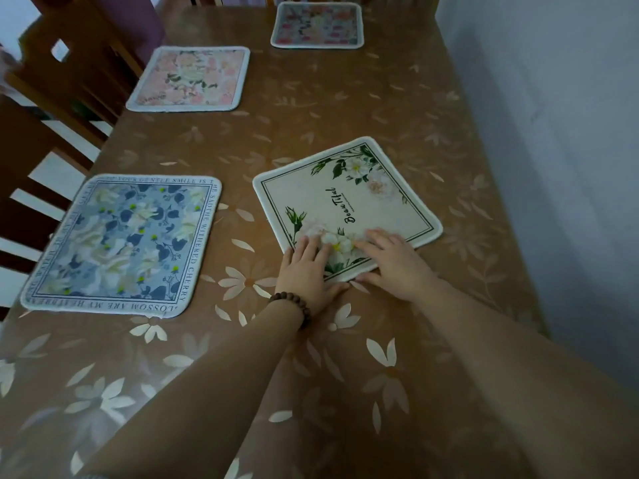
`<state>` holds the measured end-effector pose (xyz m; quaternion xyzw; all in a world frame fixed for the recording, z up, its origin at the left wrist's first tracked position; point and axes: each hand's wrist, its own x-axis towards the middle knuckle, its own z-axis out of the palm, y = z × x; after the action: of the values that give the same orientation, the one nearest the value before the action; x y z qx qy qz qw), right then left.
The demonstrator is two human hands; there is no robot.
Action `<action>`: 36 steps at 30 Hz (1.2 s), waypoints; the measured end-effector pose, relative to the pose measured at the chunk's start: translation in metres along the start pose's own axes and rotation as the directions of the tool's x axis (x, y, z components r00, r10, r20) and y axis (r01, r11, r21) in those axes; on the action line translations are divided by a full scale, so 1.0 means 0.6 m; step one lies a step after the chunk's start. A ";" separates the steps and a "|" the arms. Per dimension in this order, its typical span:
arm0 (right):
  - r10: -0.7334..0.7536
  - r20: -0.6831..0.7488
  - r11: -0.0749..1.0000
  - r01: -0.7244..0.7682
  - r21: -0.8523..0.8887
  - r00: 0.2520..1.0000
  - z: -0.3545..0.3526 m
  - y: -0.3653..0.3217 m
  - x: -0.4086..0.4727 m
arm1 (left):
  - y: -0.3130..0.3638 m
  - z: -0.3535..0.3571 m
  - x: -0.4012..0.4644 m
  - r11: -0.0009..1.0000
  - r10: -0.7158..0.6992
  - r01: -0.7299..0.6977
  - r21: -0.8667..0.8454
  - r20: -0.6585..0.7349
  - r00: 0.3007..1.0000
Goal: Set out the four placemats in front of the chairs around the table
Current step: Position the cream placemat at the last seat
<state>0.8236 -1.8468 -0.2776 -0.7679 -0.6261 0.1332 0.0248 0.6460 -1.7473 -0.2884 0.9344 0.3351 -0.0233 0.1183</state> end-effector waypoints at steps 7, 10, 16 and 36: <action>-0.148 -0.005 0.979 0.146 -0.140 0.989 0.005 0.011 0.001 | 0.013 -0.006 -0.010 0.982 0.176 -0.173 0.074 -0.038 0.984; -0.195 0.010 0.962 0.193 -0.191 0.981 -0.002 0.011 -0.007 | 0.022 -0.015 -0.016 0.984 0.173 -0.170 0.048 -0.050 0.984; -0.107 -0.031 0.964 0.096 -0.246 0.994 -0.028 0.009 -0.029 | 0.016 -0.035 -0.041 0.988 0.147 -0.141 0.064 -0.086 0.985; 0.041 -0.328 0.996 -0.012 0.091 0.944 0.073 -0.236 -0.328 | -0.031 0.003 -0.369 0.946 0.035 -0.063 -0.317 -0.093 0.995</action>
<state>0.6428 -2.0127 -0.2567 -0.7859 -0.5963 0.0305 0.1610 0.4628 -1.8712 -0.2666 0.9112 0.3158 0.0746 0.2539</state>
